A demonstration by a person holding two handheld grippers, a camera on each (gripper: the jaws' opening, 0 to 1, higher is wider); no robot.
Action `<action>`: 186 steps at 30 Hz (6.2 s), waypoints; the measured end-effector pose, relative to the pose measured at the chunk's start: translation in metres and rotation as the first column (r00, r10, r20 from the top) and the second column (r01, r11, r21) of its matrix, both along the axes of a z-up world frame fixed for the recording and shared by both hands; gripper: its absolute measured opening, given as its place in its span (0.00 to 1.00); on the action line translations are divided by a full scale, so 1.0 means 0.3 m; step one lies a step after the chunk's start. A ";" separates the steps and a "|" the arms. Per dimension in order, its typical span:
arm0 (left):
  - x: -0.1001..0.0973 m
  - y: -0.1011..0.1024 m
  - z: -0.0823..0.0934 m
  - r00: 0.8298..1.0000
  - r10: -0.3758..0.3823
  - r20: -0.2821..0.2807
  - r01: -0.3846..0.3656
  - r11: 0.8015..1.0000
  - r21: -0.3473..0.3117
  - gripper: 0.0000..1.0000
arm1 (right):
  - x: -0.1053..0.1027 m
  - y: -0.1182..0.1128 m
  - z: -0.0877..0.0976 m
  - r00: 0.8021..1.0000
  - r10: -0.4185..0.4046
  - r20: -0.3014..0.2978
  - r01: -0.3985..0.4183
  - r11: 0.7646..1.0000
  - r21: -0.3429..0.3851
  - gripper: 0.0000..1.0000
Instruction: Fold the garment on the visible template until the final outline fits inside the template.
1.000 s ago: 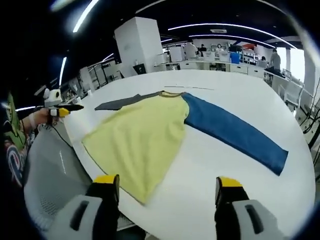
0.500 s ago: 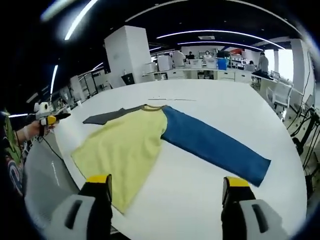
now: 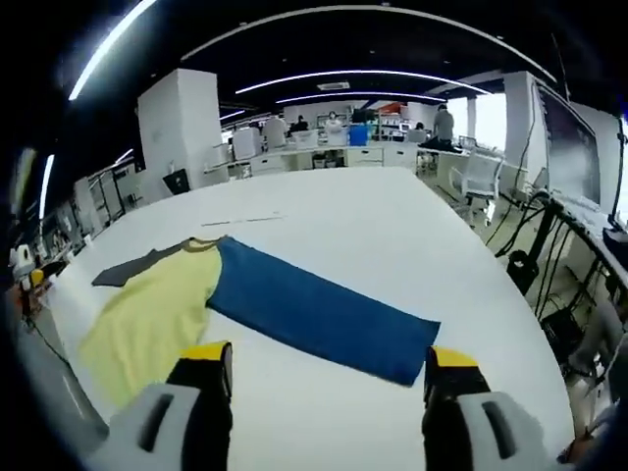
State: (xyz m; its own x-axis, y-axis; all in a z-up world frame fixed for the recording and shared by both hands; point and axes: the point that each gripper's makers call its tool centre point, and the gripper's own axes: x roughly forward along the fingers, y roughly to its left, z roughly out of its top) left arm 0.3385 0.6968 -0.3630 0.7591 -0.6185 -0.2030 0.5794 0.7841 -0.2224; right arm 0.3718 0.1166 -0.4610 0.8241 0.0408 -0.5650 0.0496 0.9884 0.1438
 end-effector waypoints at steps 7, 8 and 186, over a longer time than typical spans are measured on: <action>0.005 0.013 0.004 1.000 -0.003 0.000 0.003 1.000 0.015 0.75 | 0.010 -0.077 -0.085 0.993 -0.113 -0.041 0.115 0.991 0.061 0.62; 0.006 0.013 0.005 1.000 -0.003 0.000 0.003 1.000 0.017 0.74 | 0.009 -0.087 -0.098 0.991 -0.123 -0.053 0.126 0.990 0.059 0.59; -0.092 0.066 -0.306 0.982 -0.078 -0.171 0.095 0.991 0.094 0.66 | 0.604 1.291 -0.030 0.692 0.720 0.046 -0.722 0.691 0.036 0.41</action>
State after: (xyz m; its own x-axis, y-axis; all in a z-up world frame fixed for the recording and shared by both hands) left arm 0.3110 0.7167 -0.4548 0.6538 -0.6505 -0.3866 0.6080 0.7557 -0.2435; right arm 0.5530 0.5040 -0.4701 0.5443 0.6547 -0.5244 -0.6798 0.7106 0.1815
